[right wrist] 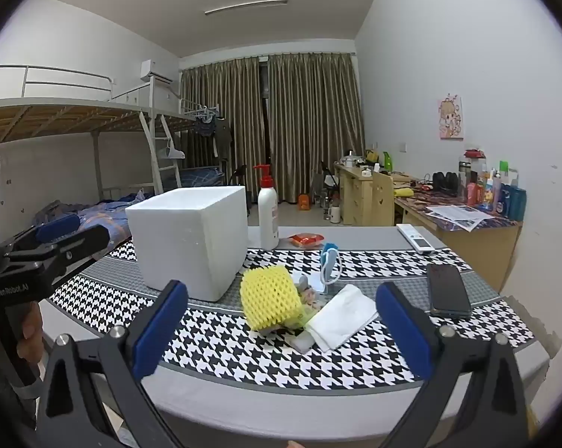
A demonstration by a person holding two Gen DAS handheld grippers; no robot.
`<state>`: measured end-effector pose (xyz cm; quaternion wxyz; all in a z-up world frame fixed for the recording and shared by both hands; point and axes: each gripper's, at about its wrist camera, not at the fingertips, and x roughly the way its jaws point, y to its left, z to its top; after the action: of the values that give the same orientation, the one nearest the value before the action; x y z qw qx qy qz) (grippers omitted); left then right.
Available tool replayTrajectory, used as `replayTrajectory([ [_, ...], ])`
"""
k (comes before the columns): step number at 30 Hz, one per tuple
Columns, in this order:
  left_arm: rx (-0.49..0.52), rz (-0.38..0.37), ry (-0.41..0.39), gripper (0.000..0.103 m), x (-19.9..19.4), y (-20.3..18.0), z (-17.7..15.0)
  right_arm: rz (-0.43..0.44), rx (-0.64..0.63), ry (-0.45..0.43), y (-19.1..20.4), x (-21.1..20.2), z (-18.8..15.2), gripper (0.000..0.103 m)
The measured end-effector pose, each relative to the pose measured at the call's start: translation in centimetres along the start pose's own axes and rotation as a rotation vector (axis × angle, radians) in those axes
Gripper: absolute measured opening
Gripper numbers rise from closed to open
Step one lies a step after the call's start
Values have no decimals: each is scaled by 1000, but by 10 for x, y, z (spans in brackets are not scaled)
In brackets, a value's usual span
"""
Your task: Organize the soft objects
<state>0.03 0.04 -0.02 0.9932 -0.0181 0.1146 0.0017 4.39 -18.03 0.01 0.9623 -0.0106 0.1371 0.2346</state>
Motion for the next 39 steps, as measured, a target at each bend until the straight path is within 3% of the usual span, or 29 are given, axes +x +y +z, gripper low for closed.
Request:
replayTrajectory([
  [4, 9, -3, 47, 102, 5, 2, 2, 7, -12, 3, 1, 0, 0, 102],
  [10, 9, 1, 6, 102, -1, 4, 1, 6, -6, 4, 2, 4, 1, 102],
  [39, 10, 7, 28, 102, 8, 4, 0, 1, 7, 15, -2, 4, 4, 102],
])
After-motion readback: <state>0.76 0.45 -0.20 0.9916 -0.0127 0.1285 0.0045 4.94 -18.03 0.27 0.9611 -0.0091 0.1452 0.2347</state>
